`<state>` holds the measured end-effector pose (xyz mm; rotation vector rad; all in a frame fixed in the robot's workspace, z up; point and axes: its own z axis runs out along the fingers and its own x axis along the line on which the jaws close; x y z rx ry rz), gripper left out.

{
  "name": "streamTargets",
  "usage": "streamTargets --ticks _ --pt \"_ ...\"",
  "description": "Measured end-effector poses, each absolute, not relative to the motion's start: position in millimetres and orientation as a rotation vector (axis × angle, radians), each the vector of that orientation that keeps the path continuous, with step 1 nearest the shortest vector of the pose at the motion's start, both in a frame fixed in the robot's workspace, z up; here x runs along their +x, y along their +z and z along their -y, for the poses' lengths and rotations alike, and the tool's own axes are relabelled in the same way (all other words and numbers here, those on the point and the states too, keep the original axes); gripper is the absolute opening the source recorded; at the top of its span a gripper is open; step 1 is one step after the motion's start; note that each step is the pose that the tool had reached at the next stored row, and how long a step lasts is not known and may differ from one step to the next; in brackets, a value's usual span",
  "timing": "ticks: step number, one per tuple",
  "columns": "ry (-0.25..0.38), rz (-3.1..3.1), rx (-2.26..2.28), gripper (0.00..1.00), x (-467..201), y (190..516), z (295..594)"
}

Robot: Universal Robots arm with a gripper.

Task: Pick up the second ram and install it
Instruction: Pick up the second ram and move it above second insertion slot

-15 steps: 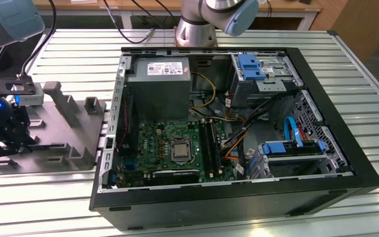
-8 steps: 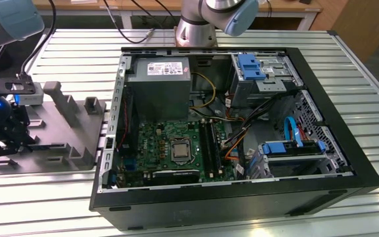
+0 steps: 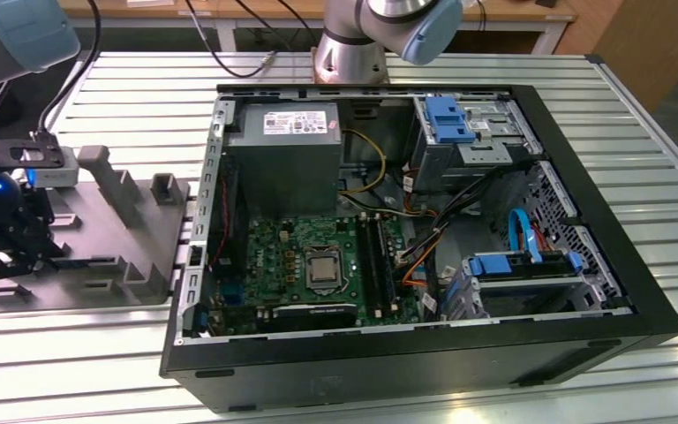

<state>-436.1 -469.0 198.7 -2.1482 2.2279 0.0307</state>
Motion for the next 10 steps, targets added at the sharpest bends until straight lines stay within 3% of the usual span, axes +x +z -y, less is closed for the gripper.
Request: streamTargets --ticks 10 --pt "0.031 -2.228 -2.148 0.26 -436.0 197.2 468.5"
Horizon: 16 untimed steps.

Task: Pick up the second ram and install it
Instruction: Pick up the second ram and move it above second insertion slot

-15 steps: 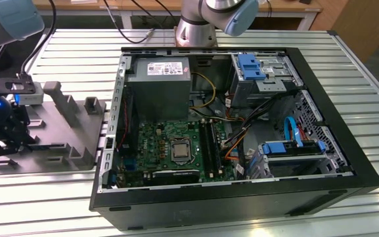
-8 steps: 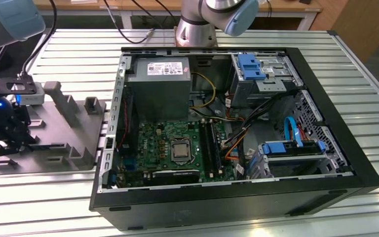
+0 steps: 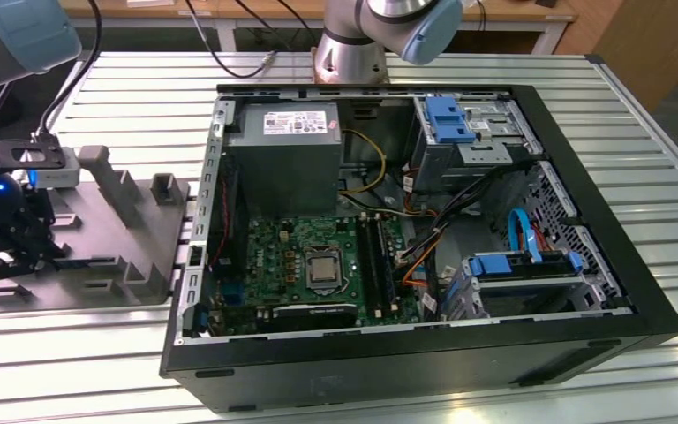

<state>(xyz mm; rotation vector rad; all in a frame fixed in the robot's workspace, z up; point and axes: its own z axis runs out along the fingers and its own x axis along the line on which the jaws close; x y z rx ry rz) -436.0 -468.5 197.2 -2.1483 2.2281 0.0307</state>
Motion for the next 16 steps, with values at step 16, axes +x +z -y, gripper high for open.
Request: streamTargets --ticks 16 --pt "0.031 -2.228 -2.148 0.19 -435.9 197.1 468.5"
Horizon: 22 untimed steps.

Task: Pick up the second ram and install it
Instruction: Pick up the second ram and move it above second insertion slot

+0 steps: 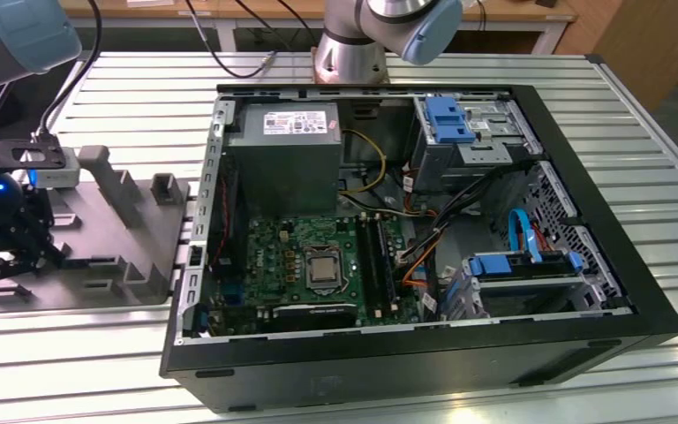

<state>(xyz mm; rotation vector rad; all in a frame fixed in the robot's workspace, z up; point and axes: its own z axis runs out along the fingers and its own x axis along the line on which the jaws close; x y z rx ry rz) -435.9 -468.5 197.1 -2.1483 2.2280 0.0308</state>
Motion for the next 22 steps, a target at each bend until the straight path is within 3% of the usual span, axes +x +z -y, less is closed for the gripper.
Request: streamTargets --ticks 2,3,16,20,22 --pt "0.031 -2.228 -2.148 0.20 -435.9 197.0 468.5" --pt "0.031 -2.228 -2.148 0.26 -435.9 197.1 468.5" --pt "0.031 -2.228 -2.148 0.26 -435.9 198.7 468.5" --pt "0.031 -2.228 -2.148 0.13 -435.9 199.1 468.5" --pt "0.031 -2.228 -2.148 0.11 -435.9 199.2 468.5"
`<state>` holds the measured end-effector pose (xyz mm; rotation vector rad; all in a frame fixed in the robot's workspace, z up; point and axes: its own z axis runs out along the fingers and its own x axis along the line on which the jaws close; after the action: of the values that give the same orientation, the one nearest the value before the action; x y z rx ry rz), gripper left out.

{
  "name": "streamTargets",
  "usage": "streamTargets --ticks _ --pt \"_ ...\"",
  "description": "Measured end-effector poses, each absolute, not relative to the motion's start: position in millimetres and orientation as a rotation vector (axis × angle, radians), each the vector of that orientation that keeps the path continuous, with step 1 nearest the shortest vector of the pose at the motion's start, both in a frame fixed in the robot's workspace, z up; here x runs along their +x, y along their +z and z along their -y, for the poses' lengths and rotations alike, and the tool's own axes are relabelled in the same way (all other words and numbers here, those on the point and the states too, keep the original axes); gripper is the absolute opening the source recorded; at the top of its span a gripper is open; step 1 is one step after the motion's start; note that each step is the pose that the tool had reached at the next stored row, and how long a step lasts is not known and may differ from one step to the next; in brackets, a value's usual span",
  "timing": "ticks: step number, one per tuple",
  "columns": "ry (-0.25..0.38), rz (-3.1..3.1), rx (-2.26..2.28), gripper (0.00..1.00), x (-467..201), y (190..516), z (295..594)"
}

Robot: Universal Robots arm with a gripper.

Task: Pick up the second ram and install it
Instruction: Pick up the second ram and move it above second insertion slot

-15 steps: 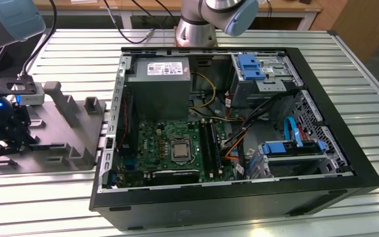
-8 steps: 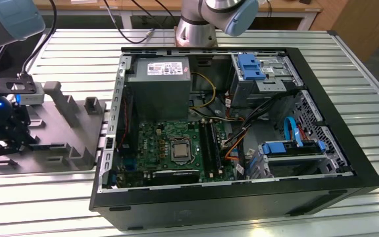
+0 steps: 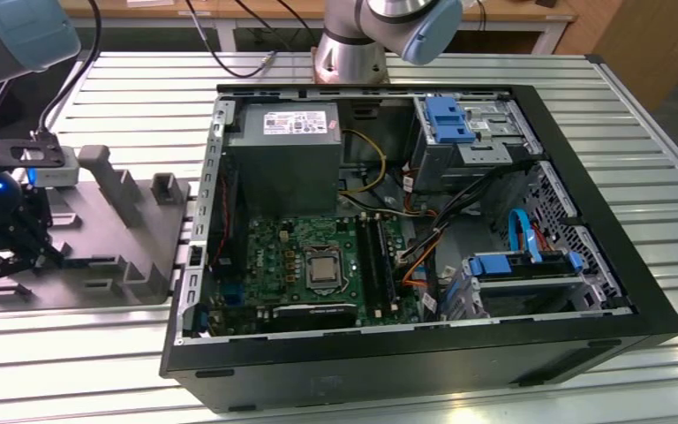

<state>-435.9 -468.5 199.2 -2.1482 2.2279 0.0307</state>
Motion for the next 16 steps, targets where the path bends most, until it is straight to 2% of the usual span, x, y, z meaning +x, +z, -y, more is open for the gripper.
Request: streamTargets --ticks 16 --pt "0.032 -2.199 -2.178 0.11 -435.9 199.3 468.6"
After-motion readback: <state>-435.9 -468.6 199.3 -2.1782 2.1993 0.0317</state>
